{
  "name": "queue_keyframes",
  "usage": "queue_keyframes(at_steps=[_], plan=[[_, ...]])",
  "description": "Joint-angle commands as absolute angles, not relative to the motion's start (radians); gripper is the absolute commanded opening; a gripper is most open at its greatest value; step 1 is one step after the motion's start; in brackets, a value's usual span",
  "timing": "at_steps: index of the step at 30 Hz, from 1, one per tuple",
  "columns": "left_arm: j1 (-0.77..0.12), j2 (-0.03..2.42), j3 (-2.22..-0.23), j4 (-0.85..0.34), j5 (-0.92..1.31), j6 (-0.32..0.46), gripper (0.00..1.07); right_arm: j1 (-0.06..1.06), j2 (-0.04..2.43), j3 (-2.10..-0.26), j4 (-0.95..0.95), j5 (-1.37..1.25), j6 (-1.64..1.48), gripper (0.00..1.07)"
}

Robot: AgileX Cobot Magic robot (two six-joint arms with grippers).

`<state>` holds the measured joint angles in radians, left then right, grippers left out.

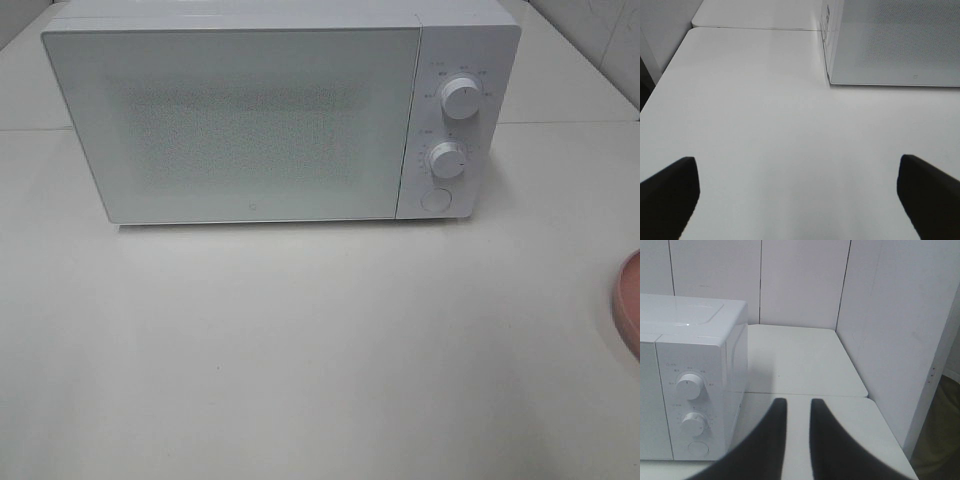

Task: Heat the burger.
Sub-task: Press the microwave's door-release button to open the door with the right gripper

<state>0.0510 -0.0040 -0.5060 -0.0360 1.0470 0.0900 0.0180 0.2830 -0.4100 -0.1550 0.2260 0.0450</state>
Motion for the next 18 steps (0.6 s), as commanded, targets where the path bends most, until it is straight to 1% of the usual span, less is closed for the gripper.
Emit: queue_keyframes(at_steps=[1,3,7,8,9,10,11,13,16,18], plan=[[0.047,-0.024,-0.505,-0.038,1.047,0.085,1.03,0.016,0.248,-0.458,-0.133,0.333,0.047,0.00],[0.047,-0.024,-0.505,-0.038,1.047,0.085,1.03,0.016,0.170,-0.534,-0.127,0.576,0.038,0.00],[0.047,-0.024,-0.505,-0.038,1.047,0.085,1.03,0.016,0.119,-0.551,-0.111,0.677,0.039,0.00],[0.047,-0.024,-0.505,-0.038,1.047,0.085,1.03,0.016,0.059,-0.554,-0.087,0.771,0.040,0.00],[0.047,-0.024,-0.505,-0.038,1.047,0.085,1.03,0.016,0.025,-0.554,-0.076,0.810,0.043,0.00],[0.047,-0.024,-0.505,-0.038,1.047,0.085,1.03,0.016,0.025,-0.554,-0.076,0.810,0.043,0.00],[0.047,-0.024,-0.505,-0.038,1.047,0.085,1.03,0.016,-0.039,-0.554,-0.067,0.864,0.049,0.00],[0.047,-0.025,-0.505,-0.038,1.047,0.086,1.03,0.016,-0.033,-0.552,-0.064,0.928,0.050,0.00],[0.047,-0.024,-0.505,-0.038,1.047,0.086,1.03,0.016,-0.035,-0.549,-0.066,0.921,0.045,0.00],[0.047,-0.024,-0.505,-0.038,1.047,0.086,1.03,0.016,-0.034,-0.549,-0.063,0.841,0.043,0.00]])
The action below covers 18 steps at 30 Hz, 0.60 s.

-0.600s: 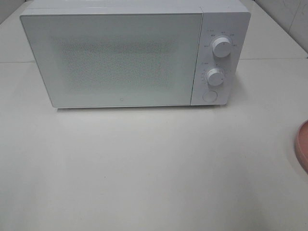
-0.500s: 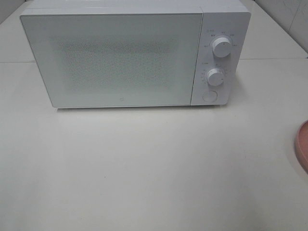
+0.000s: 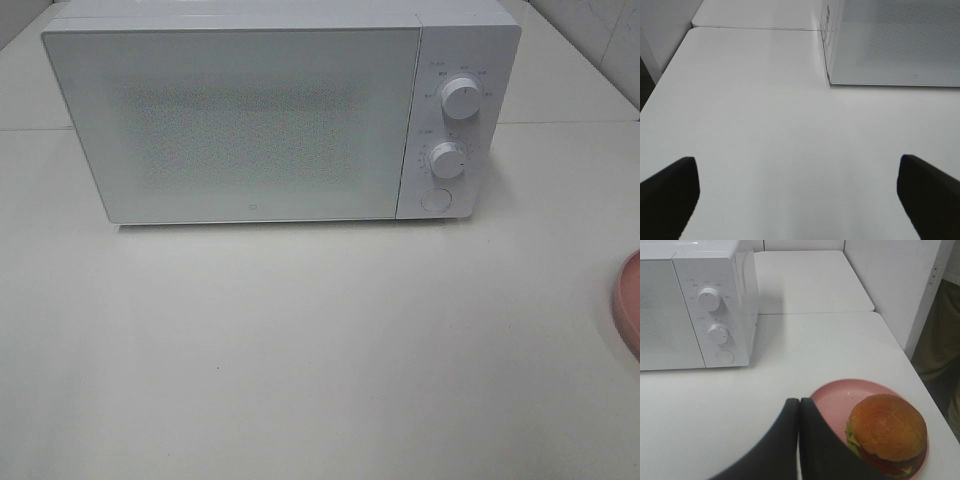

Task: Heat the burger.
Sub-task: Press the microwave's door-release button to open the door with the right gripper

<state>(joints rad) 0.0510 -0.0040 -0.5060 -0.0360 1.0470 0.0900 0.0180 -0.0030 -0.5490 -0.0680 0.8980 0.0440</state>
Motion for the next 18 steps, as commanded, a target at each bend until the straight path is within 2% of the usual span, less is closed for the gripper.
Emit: queue_keyframes(at_steps=[1,10,15,17,18], plan=[[0.047,-0.024,-0.505,-0.038,1.047,0.086,1.03,0.016,-0.034,-0.549,-0.063,0.841,0.043,0.00],[0.047,-0.024,-0.505,-0.038,1.047,0.086,1.03,0.016,0.051,-0.500,-0.071,0.625,-0.008,0.00],[0.047,-0.024,-0.505,-0.038,1.047,0.086,1.03,0.016,0.239,-0.398,-0.045,0.310,0.000,0.00],[0.047,-0.024,-0.505,-0.038,1.047,0.086,1.03,0.016,0.271,-0.383,-0.039,0.262,0.000,0.00],[0.047,-0.024,-0.505,-0.038,1.047,0.086,1.03,0.016,0.332,-0.348,-0.018,0.143,0.008,0.00]])
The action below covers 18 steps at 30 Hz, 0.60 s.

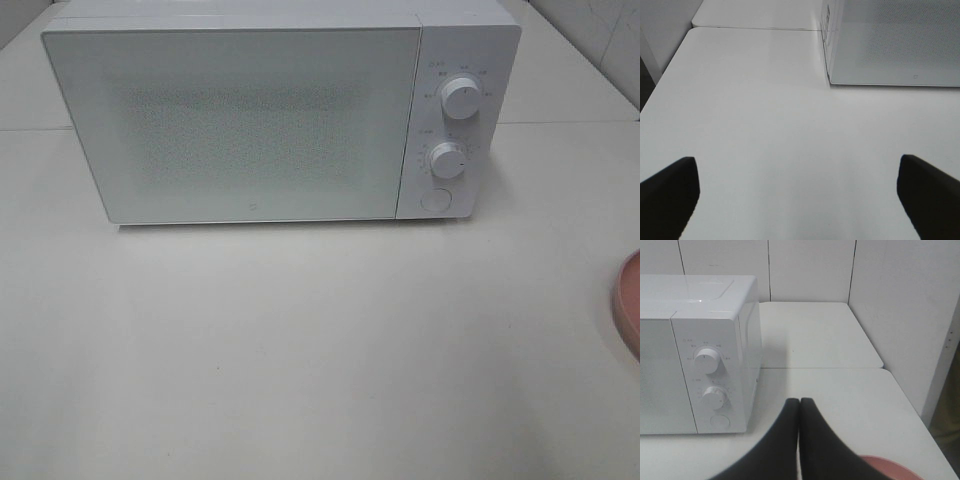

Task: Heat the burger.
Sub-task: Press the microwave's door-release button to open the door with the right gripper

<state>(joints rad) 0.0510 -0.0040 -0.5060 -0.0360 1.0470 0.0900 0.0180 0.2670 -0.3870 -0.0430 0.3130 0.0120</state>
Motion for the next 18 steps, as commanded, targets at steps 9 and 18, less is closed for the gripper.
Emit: queue_keyframes(at_steps=[9,18], plan=[[0.047,-0.024,-0.505,-0.038,1.047,0.086,1.03,0.016,0.617,-0.187,0.012,-0.316,0.103,0.01],[0.047,-0.024,-0.505,-0.038,1.047,0.086,1.03,0.016,0.975,-0.108,-0.077,-0.636,0.130,0.01]])
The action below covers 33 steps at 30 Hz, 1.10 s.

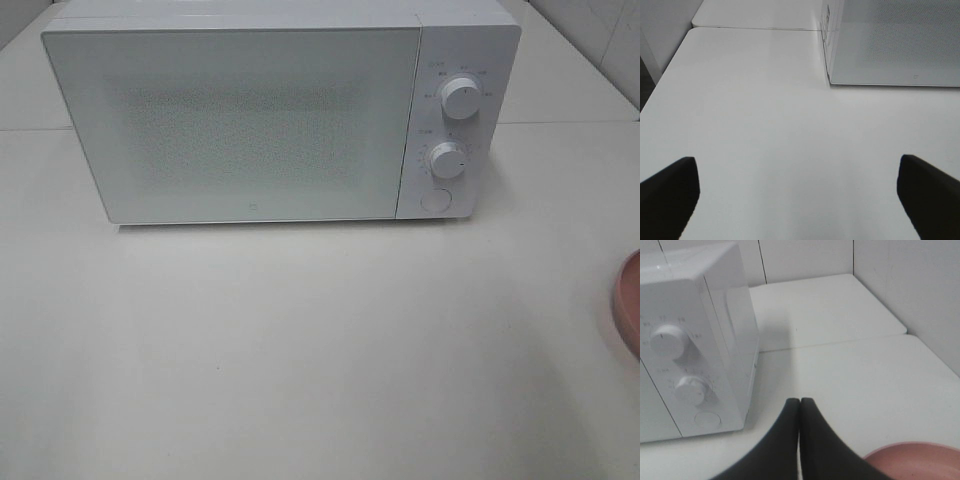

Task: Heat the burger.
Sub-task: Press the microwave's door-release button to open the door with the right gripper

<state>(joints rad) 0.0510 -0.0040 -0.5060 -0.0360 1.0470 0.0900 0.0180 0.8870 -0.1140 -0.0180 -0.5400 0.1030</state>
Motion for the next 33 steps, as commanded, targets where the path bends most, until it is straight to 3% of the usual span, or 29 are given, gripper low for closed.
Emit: queue_keyframes(at_steps=[1,6,11,13,15,16,22,24,33], plan=[[0.047,-0.024,-0.505,-0.038,1.047,0.086,1.03,0.016,1.014,-0.108,-0.103,-0.667,0.147,0.01],[0.047,-0.024,-0.505,-0.038,1.047,0.086,1.03,0.016,1.199,-0.108,-0.226,-0.893,0.249,0.04],[0.047,-0.024,-0.505,-0.038,1.047,0.086,1.03,0.016,1.328,-0.108,-0.232,-0.985,0.314,0.11],[0.047,-0.024,-0.505,-0.038,1.047,0.086,1.03,0.016,1.385,-0.110,-0.232,-0.988,0.341,0.10],[0.047,-0.024,-0.505,-0.038,1.047,0.086,1.03,0.041,1.439,-0.112,-0.227,-1.007,0.411,0.00],[0.047,-0.024,-0.505,-0.038,1.047,0.086,1.03,0.041,1.439,-0.112,-0.227,-1.007,0.411,0.00],[0.047,-0.024,-0.505,-0.038,1.047,0.086,1.03,0.163,1.538,-0.166,-0.171,-1.045,0.548,0.00],[0.047,-0.024,-0.505,-0.038,1.047,0.086,1.03,0.250,1.620,-0.210,-0.083,-1.063,0.705,0.00],[0.047,-0.024,-0.505,-0.038,1.047,0.086,1.03,0.359,1.746,-0.301,0.025,-1.077,1.084,0.00]])
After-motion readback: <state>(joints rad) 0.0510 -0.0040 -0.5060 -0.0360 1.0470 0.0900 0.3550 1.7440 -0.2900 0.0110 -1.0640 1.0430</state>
